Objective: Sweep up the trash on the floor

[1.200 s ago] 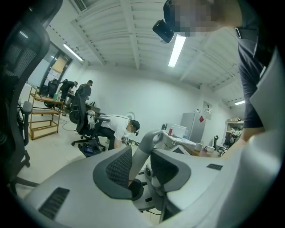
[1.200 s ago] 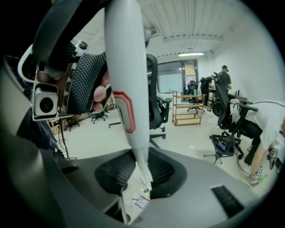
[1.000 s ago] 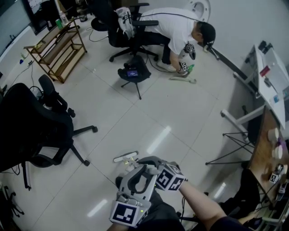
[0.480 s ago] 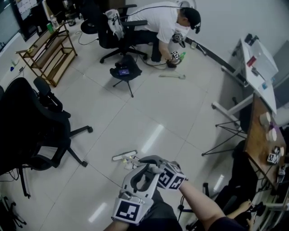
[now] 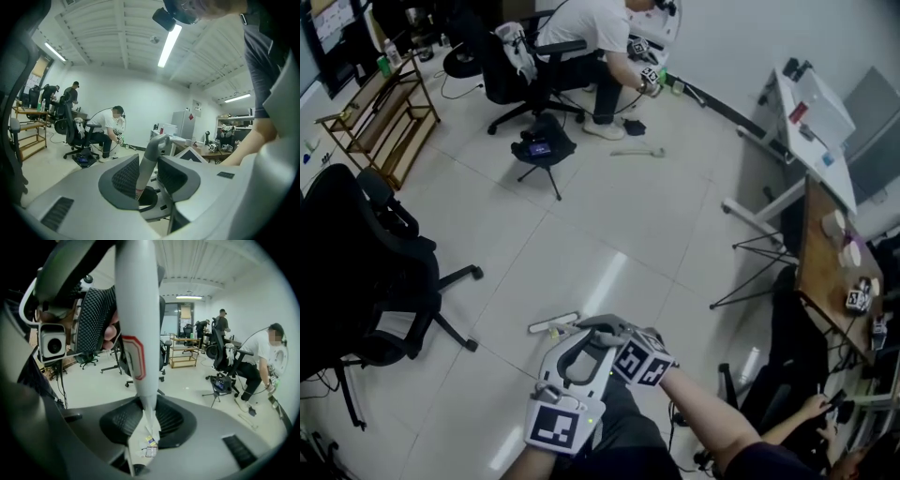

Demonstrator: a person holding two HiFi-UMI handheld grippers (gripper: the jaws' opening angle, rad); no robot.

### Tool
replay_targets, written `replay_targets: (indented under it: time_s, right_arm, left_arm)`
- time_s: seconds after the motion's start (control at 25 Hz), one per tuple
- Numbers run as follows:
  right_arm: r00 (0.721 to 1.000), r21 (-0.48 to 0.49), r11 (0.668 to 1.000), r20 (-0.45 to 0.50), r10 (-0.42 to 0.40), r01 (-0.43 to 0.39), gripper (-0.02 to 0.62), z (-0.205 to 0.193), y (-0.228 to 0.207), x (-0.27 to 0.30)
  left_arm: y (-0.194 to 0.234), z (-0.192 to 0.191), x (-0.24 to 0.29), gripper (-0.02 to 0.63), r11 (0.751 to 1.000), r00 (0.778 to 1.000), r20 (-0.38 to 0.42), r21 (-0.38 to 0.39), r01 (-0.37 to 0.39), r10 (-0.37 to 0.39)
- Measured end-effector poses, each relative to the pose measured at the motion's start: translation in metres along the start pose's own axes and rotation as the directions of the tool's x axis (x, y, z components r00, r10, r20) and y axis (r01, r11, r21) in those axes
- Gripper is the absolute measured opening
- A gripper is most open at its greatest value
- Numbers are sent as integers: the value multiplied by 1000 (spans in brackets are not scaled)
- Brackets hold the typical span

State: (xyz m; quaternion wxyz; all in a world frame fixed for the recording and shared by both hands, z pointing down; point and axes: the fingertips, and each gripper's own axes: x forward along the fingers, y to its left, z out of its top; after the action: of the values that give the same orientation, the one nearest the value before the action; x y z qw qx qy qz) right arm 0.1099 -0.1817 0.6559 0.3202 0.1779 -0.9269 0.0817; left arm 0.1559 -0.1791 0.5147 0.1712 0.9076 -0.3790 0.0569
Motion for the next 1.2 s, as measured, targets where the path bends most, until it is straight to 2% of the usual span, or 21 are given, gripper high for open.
replay_targets:
  time_s: [0.2,0.32,0.44,0.64,0.8,1.08,1.2]
  right_arm:
    - [994,92,993,79,-79,71,101,28,-10,8]
    - [986,106,992,141,-85,70,101,57,-11,7]
    - [983,108,992,167,-79,61,101,74,-8,5]
    - [974,107,991,205,-100,79,101,98,-1,-23]
    - [961,85,989,241,-139,122,101,123,9,-61]
    - [930,76,980,309,-200,186,101,166,20,-120]
    - [918,83,975,331,-220,204,101,180,20,-144]
  left_arm:
    - [29,26,-4,102,991,999,23,122,-51,48]
    - [45,50,-15,86,982,994,51,162,-100,93]
    - [54,67,-22,83,977,993,71,187,-101,89]
    - [28,102,-33,83,969,990,138,245,-42,8]
    - [-11,135,-48,83,949,982,170,313,30,-87]
    - [-60,191,-71,83,901,949,219,417,119,-227]
    - [-75,210,-76,83,890,933,229,426,160,-277]
